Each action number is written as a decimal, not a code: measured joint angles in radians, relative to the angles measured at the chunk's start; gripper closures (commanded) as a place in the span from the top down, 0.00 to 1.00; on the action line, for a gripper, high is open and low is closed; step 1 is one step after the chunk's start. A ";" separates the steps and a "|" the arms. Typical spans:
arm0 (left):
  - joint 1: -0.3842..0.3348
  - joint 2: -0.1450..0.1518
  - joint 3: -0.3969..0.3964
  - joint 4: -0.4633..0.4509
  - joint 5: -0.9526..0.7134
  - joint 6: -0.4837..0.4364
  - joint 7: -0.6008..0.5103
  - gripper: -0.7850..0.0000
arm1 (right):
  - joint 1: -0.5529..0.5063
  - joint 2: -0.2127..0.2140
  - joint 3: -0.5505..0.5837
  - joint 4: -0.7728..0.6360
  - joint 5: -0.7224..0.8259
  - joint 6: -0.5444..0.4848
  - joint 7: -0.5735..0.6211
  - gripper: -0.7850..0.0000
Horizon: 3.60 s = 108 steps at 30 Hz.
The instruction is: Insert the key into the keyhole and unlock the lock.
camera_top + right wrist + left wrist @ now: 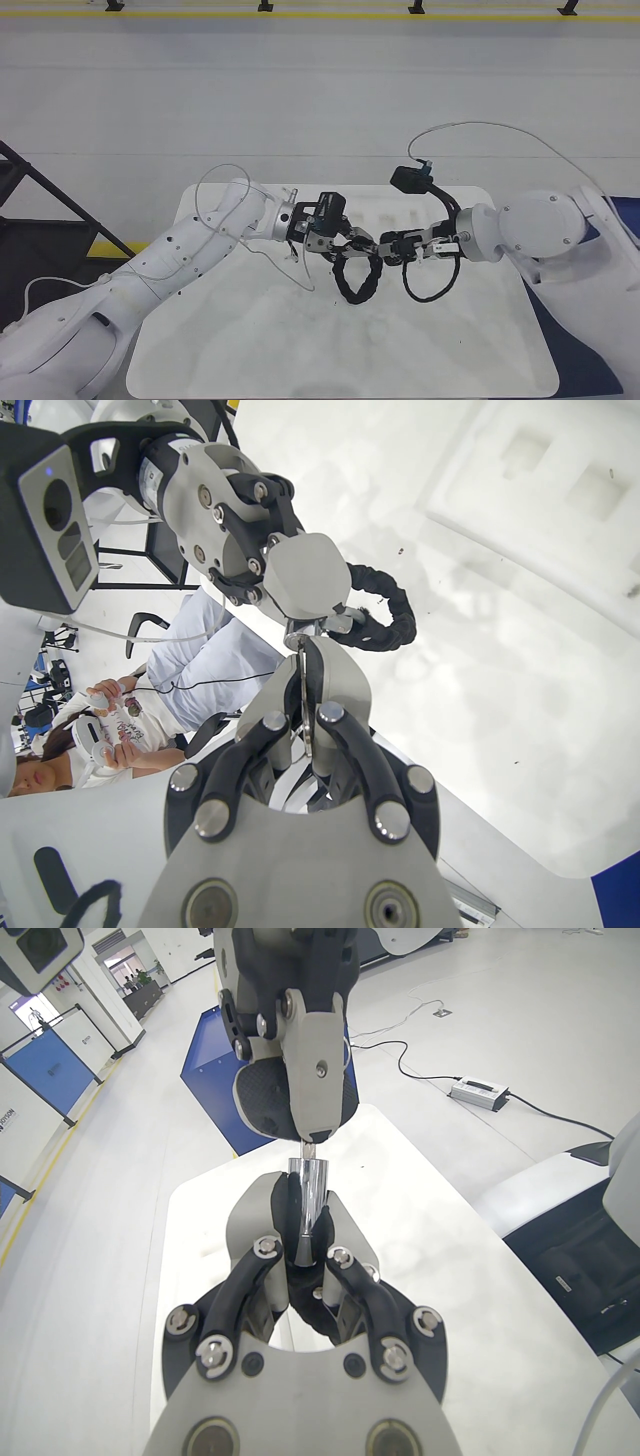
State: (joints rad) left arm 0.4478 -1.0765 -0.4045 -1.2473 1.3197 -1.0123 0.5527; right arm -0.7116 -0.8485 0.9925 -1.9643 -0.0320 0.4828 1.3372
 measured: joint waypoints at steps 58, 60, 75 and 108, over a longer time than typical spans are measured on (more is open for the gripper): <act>-0.090 0.018 0.235 0.153 -0.639 0.000 -0.210 0.00 | -0.102 0.044 0.059 0.008 -0.165 -0.914 -0.146 1.00; -0.088 0.019 0.235 0.150 -0.647 0.000 -0.221 0.00 | -0.106 0.043 0.057 -0.004 -0.205 -0.953 -0.177 1.00; -0.091 0.012 0.234 0.146 -0.635 0.000 -0.247 0.00 | -0.102 0.028 -0.008 -0.058 -0.351 -0.995 -0.259 1.00; -0.091 0.008 0.234 0.114 -0.532 0.000 -0.264 0.00 | -0.066 0.026 -0.032 -0.103 -0.542 -1.072 -0.225 0.93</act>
State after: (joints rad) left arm 0.3565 -1.0684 -0.1700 -1.1337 0.7880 -1.0123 0.2890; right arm -0.7779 -0.8229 0.9602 -2.0672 -0.5745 -0.5891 1.1121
